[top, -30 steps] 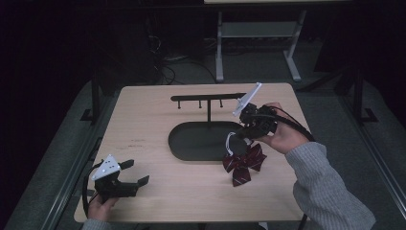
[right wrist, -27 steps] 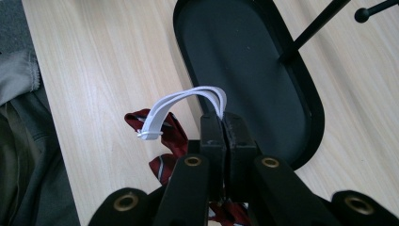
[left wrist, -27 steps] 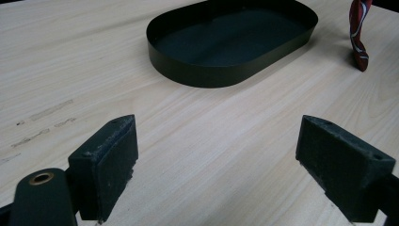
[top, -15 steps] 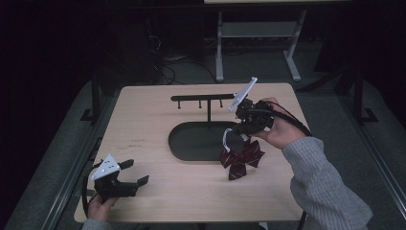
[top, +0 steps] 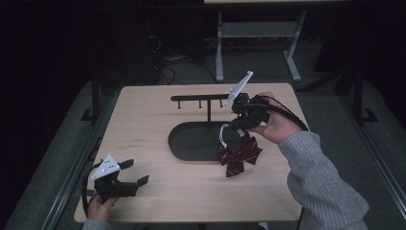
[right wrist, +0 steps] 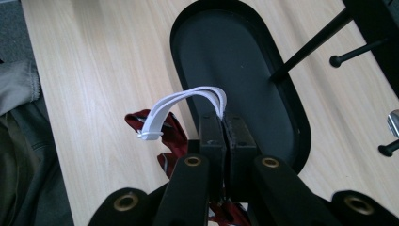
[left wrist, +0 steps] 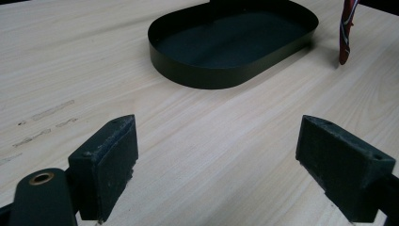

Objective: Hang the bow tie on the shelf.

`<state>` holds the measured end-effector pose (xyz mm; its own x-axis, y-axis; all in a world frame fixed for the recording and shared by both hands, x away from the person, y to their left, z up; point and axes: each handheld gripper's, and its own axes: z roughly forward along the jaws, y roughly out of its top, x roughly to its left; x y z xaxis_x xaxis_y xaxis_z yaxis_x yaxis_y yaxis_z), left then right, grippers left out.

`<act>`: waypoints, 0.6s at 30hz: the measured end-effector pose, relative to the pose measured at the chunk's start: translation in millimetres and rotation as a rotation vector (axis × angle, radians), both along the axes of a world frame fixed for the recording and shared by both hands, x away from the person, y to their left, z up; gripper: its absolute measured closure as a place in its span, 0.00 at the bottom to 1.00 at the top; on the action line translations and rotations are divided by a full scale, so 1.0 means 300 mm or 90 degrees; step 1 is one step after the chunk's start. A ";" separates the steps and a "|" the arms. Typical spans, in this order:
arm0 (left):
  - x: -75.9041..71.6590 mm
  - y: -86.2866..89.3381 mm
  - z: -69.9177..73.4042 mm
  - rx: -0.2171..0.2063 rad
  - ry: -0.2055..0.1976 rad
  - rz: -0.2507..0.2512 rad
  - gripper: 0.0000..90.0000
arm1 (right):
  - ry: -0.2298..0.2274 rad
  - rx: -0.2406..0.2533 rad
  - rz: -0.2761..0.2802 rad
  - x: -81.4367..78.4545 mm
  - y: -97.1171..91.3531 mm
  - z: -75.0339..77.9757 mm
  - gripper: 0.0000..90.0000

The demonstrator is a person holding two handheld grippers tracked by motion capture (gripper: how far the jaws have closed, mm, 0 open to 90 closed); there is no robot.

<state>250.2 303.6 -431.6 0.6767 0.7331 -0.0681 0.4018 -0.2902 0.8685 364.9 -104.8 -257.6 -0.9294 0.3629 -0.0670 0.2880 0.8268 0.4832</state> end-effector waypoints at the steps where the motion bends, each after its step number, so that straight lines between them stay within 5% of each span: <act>1: -0.001 0.000 0.000 0.000 0.000 0.000 0.15 | 0.002 0.001 -0.003 0.002 0.003 0.002 0.97; 18: 0.000 0.004 0.001 -0.001 -0.001 0.001 0.15 | 0.004 -0.011 0.002 0.064 0.039 0.043 0.97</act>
